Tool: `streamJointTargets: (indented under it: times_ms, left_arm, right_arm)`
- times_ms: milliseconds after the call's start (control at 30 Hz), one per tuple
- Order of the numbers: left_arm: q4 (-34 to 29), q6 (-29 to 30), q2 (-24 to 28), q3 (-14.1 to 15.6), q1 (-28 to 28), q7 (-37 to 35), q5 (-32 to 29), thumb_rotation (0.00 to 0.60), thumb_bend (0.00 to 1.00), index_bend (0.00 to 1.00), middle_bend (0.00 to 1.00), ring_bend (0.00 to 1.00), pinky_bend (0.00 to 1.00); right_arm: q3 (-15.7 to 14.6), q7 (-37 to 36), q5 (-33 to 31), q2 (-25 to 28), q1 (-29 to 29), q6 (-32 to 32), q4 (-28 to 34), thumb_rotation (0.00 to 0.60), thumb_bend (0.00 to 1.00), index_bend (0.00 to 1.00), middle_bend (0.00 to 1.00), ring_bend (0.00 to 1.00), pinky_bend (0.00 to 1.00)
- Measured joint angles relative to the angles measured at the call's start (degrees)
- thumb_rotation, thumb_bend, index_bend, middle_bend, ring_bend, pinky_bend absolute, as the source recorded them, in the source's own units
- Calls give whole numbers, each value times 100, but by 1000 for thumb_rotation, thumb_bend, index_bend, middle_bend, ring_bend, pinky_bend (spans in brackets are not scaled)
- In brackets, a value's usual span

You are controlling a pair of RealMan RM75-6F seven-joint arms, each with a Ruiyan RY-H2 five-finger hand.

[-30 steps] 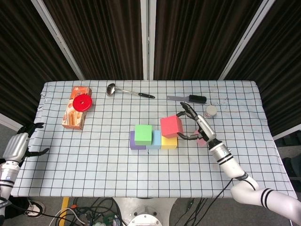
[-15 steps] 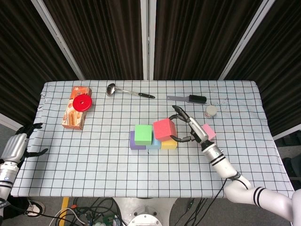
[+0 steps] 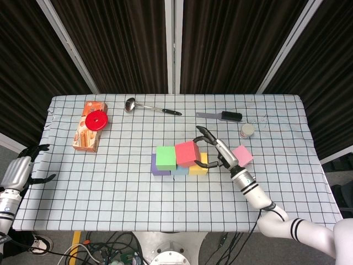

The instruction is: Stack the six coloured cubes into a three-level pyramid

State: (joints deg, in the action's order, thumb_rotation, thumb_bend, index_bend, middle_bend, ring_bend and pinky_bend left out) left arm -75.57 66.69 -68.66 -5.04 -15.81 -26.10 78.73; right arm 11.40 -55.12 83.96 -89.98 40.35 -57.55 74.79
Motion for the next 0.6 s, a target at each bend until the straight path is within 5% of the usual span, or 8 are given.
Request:
streamJointTargets:
  times_ms: [600]
  left_arm:
    - [6, -12, -24, 29, -6, 21, 40, 600, 128, 171, 219, 88, 108]
  right_arm:
    - [-128, 164, -56, 42, -91, -30, -28, 600, 198, 0, 451, 0, 0]
